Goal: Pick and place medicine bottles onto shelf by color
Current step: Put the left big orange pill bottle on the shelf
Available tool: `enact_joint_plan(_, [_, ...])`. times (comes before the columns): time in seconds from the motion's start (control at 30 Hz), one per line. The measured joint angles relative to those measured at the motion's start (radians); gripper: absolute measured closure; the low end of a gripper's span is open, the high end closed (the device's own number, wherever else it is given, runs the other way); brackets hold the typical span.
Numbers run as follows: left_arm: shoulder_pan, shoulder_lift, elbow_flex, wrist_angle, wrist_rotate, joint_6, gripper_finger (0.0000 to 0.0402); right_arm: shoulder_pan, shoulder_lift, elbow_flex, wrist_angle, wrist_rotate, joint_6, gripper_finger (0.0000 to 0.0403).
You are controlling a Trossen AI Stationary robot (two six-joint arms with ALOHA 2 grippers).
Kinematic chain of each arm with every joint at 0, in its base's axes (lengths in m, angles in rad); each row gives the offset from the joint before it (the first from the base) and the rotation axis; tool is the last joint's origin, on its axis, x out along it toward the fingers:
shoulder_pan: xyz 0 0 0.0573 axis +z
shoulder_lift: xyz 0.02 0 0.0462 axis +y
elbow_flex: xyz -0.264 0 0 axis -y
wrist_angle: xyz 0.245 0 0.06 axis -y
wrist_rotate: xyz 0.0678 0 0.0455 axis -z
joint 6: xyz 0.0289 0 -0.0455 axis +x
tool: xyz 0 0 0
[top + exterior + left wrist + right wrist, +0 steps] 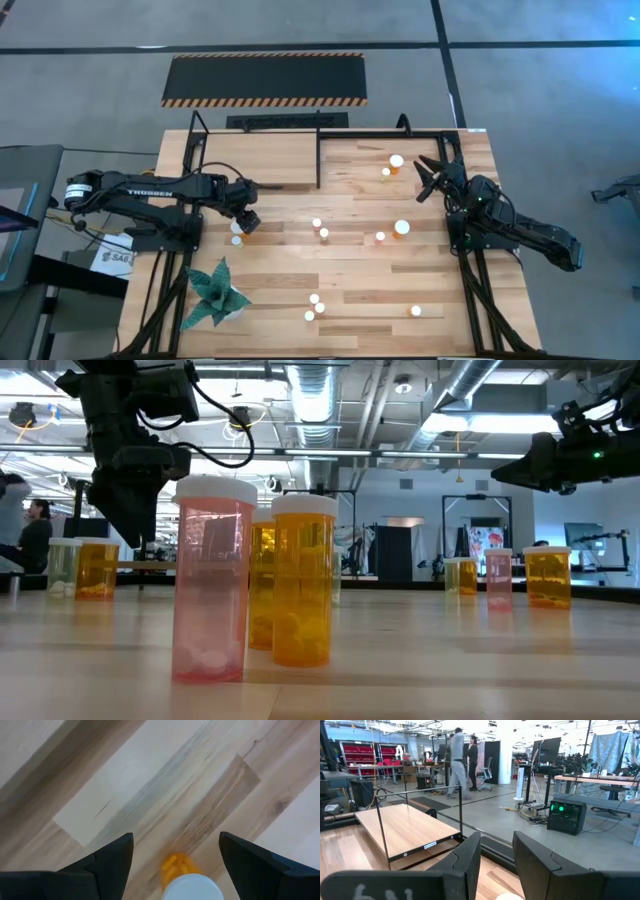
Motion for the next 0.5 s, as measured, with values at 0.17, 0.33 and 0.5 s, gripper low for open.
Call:
enact_joint_plan(0.17, [0.002,0.000,0.000,0.001,0.035,-0.036,0.0121,0.000,0.000,0.000,0.000,0.000,0.000,0.0263])
enact_joint_plan(0.33, [0.011,0.000,0.000,-0.037,0.088,-0.117,0.0121,0.000,0.000,0.000,0.000,0.000,0.000,0.0265])
enact_joint_plan(0.5, [0.000,0.000,0.000,-0.085,0.141,-0.153,0.0121,0.000,0.000,0.000,0.000,0.000,0.000,0.0265])
